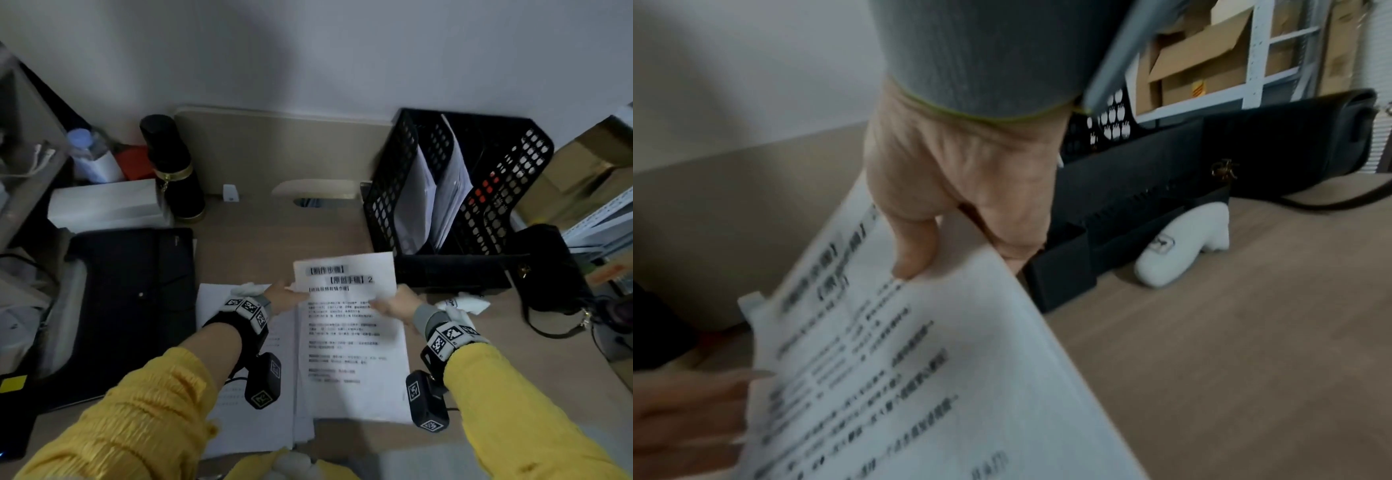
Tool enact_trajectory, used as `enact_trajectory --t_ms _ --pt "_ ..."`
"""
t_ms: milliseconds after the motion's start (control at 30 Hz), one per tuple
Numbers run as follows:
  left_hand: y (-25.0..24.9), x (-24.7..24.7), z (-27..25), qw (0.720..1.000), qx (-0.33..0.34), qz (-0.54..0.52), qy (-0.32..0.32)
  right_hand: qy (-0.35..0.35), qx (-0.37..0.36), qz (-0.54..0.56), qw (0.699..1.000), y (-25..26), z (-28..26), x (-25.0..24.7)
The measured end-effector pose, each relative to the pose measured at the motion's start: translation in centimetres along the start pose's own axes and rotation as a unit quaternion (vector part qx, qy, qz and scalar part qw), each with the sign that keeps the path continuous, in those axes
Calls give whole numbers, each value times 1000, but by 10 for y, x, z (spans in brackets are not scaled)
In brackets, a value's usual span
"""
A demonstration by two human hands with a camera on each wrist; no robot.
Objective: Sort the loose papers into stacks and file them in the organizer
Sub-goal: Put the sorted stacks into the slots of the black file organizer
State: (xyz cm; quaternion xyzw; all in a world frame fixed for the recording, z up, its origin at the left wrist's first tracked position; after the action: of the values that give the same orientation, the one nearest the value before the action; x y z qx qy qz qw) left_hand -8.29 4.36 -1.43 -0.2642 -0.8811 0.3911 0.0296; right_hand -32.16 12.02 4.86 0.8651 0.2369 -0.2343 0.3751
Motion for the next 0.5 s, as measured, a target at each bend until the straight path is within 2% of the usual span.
enact_trajectory --t_ms 67,167,233,367,500 --pt "-14 -7 -8 997 54 -52 21 -28 -32 85 996 14 -5 -19" --pt "-39 -10 -16 980 146 -72 116 -76 -64 184 978 34 -11 -41" --pt "-54 -11 -20 973 183 -90 106 -112 -84 234 962 45 -16 -51" --pt "-68 -8 -21 959 213 -177 67 -150 -118 276 942 55 -23 -53" --pt "-64 1 -18 965 210 -142 69 -136 -120 285 941 49 -28 -39"
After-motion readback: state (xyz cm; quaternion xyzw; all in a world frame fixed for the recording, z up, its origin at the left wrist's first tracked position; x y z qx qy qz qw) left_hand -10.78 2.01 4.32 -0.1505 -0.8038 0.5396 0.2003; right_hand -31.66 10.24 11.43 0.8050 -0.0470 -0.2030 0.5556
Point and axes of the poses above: each hand's wrist, its own z-axis towards the middle knuckle, its own x-axis out of the palm, y = z × x, the point moved 1 cm from there along z, towards the middle knuckle, and after that the axes turned 8 degrees about -z, right-handed, at the moved point
